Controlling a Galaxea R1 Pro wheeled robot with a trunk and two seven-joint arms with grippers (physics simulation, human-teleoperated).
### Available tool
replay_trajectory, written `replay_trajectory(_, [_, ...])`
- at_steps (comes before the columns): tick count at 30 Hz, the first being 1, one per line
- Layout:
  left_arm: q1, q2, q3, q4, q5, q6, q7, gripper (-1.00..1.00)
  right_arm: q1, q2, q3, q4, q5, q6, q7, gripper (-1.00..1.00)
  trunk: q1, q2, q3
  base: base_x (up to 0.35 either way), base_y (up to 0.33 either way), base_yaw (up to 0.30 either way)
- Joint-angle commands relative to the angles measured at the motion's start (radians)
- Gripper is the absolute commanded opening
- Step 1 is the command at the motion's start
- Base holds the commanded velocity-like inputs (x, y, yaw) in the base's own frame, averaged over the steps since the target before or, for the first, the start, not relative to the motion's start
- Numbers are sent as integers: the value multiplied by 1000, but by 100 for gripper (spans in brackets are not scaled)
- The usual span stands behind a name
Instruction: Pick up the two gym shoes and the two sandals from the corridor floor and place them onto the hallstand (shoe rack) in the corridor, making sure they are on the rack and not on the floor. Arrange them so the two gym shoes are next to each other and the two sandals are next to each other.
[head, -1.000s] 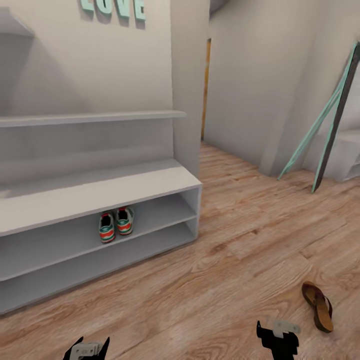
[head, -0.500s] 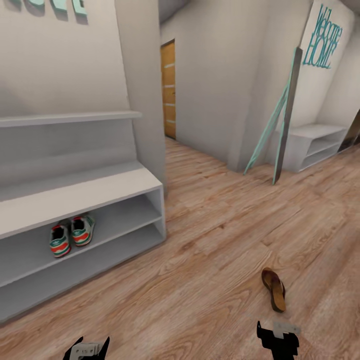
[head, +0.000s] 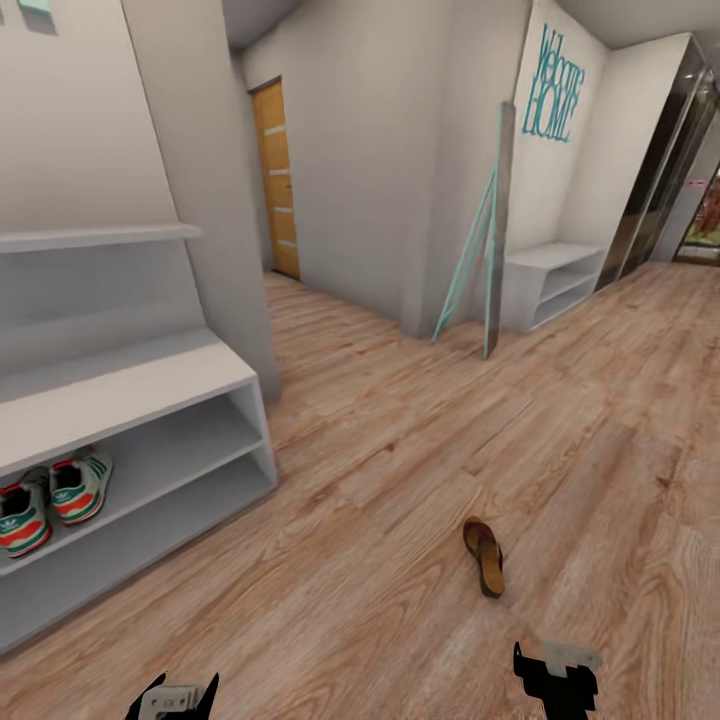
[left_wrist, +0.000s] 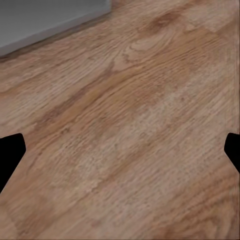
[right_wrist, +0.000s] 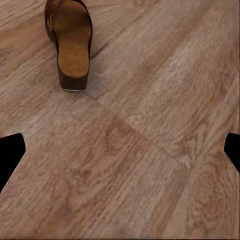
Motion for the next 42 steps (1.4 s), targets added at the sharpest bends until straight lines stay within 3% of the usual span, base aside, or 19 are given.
replay_trajectory(1, [0,0,3,0,11,0,-10,100,-1,0,3,1,-6,-4,0,100,0,0,-1,0,-13,-298])
replay_trajectory(31, [0,0,3,1,13,0,-10,100,-1,1,3,1,-6,-4,0,100,0,0,-1,2,-1,-298])
replay_trajectory(42, [0,0,2,0,12,0,-10,100,-1,2,3,1,-6,-4,-1,100,0,0,-1,183,0,-298])
